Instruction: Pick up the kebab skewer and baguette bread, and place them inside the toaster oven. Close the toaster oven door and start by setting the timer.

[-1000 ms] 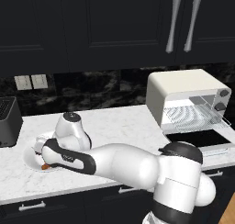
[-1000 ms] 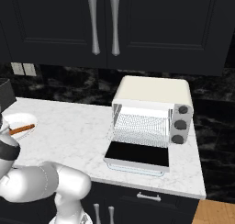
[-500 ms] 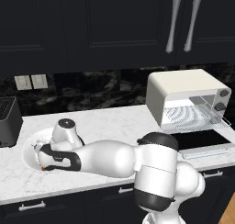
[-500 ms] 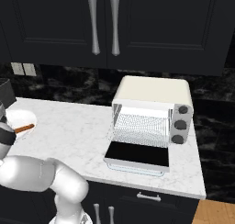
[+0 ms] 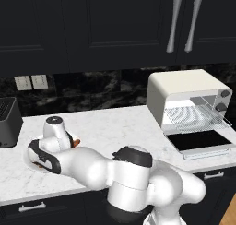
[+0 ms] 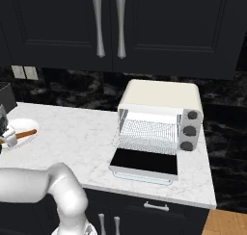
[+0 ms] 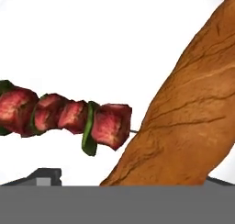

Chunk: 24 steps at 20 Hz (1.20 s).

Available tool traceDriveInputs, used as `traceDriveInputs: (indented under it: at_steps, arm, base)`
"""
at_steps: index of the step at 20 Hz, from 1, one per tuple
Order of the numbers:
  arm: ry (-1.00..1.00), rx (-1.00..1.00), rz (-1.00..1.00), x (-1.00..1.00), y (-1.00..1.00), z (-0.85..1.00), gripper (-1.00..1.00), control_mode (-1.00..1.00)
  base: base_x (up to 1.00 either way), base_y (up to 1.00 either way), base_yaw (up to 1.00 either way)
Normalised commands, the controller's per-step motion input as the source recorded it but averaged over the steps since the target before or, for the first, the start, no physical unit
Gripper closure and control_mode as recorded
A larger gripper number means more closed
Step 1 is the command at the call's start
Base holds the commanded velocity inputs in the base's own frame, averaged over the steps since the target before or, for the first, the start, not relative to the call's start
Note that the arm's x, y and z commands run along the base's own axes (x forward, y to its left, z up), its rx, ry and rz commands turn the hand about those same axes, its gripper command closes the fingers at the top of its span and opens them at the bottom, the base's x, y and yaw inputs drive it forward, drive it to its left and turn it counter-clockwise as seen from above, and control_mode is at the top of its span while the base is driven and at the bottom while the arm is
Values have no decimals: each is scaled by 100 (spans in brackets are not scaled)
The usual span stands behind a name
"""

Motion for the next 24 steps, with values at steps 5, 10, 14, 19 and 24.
traceDriveInputs:
  at_steps: [5, 10, 14, 19, 24]
  arm:
    - [11, -2, 0, -12, -1, -26, 100, -100]
    - [0, 0, 0, -53, -17, 1, 100, -100]
    - [-1, 1, 0, -54, -42, 44, 100, -100]
    - [-5, 4, 0, -63, -74, 75, 100, -100]
    - [-2, 2, 0, -61, -87, 57, 100, -100]
  base:
    - [0, 0, 0]
    - [0, 0, 0]
    - [0, 0, 0]
    - [0, 0, 0]
    - [0, 0, 0]
